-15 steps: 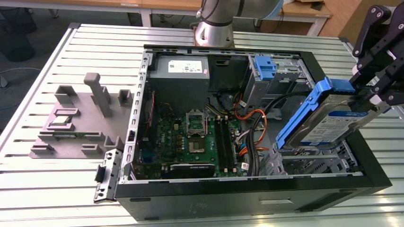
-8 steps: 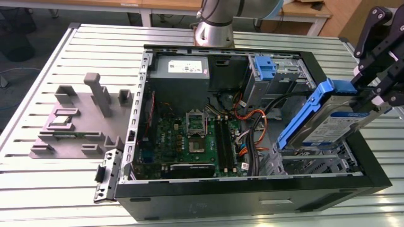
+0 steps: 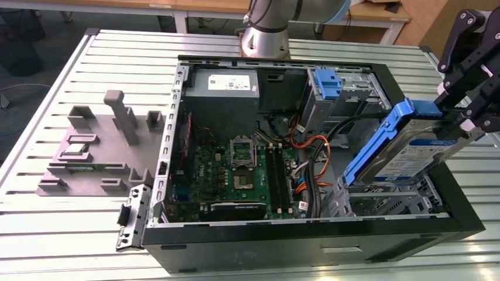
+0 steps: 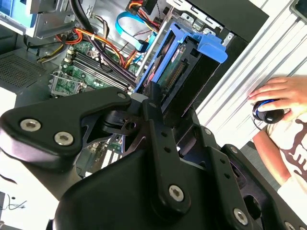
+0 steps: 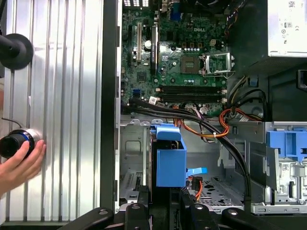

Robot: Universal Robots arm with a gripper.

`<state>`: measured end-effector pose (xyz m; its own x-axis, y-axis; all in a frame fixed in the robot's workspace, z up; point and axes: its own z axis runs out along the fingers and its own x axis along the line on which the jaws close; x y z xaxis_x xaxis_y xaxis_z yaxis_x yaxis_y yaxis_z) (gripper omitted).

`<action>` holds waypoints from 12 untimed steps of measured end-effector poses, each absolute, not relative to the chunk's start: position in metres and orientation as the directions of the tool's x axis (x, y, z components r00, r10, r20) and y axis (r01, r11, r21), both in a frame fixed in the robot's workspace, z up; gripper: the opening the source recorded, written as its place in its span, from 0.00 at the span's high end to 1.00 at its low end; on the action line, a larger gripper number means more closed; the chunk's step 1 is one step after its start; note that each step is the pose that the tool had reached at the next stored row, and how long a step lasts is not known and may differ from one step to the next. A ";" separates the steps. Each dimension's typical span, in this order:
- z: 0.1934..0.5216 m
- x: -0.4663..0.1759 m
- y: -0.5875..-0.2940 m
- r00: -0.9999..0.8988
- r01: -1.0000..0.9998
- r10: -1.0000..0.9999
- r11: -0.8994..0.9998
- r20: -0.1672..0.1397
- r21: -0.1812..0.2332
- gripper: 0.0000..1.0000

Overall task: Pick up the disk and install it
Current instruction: 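Insert the disk into the insertion slot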

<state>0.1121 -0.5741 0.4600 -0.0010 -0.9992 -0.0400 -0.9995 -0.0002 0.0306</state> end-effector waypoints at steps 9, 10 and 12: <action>0.458 0.114 -0.574 -0.001 -1.000 -0.999 0.000 -0.039 0.031 0.65; 0.458 0.114 -0.574 -0.001 -1.000 -0.999 0.000 -0.038 0.031 0.65; 0.458 0.115 -0.574 -0.001 -1.000 -0.999 0.000 -0.038 0.031 0.65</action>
